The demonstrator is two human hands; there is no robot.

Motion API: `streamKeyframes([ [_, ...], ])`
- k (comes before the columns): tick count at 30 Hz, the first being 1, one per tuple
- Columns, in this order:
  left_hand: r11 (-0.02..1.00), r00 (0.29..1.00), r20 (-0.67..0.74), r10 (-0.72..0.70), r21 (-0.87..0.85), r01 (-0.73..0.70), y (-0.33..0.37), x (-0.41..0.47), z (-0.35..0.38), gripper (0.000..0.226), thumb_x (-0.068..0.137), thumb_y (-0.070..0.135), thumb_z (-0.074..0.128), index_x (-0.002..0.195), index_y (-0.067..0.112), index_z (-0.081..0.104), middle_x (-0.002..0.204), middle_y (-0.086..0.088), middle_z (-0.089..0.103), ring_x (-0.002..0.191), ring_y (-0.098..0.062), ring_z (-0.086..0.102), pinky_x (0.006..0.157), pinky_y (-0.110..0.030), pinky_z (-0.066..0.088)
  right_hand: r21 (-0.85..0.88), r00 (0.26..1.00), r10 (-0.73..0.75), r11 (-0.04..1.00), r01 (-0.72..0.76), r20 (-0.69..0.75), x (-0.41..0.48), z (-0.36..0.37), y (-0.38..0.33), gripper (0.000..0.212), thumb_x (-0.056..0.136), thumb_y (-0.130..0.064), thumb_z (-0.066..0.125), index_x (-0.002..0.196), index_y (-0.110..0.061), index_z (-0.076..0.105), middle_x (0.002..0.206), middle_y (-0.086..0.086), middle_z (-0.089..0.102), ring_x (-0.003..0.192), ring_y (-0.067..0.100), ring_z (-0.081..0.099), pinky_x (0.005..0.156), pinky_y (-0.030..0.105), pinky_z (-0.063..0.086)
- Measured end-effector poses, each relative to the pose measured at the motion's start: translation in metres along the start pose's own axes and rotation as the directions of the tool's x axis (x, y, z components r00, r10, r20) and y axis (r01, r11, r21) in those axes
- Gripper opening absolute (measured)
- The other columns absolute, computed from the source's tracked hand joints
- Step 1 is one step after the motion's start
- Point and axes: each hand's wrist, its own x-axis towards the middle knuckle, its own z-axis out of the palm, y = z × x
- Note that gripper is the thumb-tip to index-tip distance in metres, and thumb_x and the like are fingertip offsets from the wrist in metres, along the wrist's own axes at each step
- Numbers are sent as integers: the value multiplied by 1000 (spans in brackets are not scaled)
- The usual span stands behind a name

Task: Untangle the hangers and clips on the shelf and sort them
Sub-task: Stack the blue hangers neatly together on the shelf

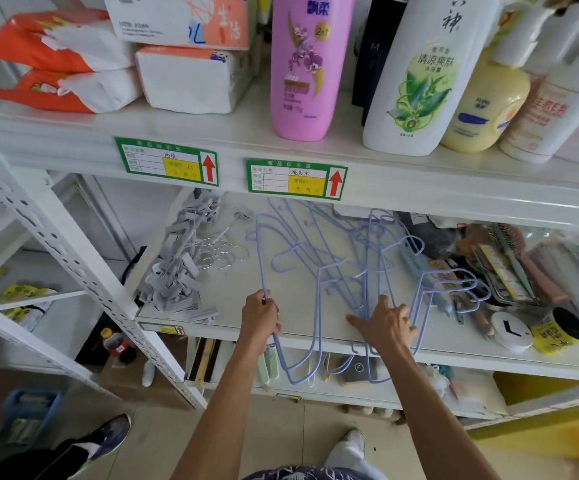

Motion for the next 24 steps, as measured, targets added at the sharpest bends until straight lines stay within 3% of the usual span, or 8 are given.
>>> streamKeyframes([
  [4,999,1000,-21,19,-30,-20,5,-3,4,31,100,5,38,127,4,52,74,-9,46,52,-17,40,41,-24,36,26,998,-6,1000,7,-65,6,-6,3,83,63,-73,72,116,-12,52,104,10,42,92,34,60,75,40,52],
  [8,997,999,-20,33,-64,-35,13,-6,10,29,100,4,37,125,3,52,72,-8,45,54,-16,39,41,-23,34,67,990,48,997,-39,-132,14,-16,10,88,63,-71,75,117,-5,52,110,14,41,86,35,64,71,40,53],
  [12,996,1000,-3,24,-91,-24,24,-7,17,30,99,3,39,126,3,53,69,-6,47,52,-14,41,40,-23,34,162,970,99,985,-63,-223,21,-28,19,83,56,-71,75,105,-6,58,103,10,40,74,32,57,68,38,54],
  [17,985,998,56,-3,-170,13,41,-12,27,28,98,-1,39,121,0,55,67,-6,44,45,-12,35,39,-24,28,240,954,144,967,-80,-264,21,-43,31,73,57,-67,76,98,-12,53,106,11,40,74,29,51,69,36,50],
  [24,982,997,78,-22,-187,36,49,-16,31,23,97,-5,37,111,0,56,68,-8,42,45,-12,31,37,-21,25,366,956,208,923,-122,-207,15,-51,48,71,53,-62,78,99,-16,50,111,15,45,75,30,53,68,34,45],
])
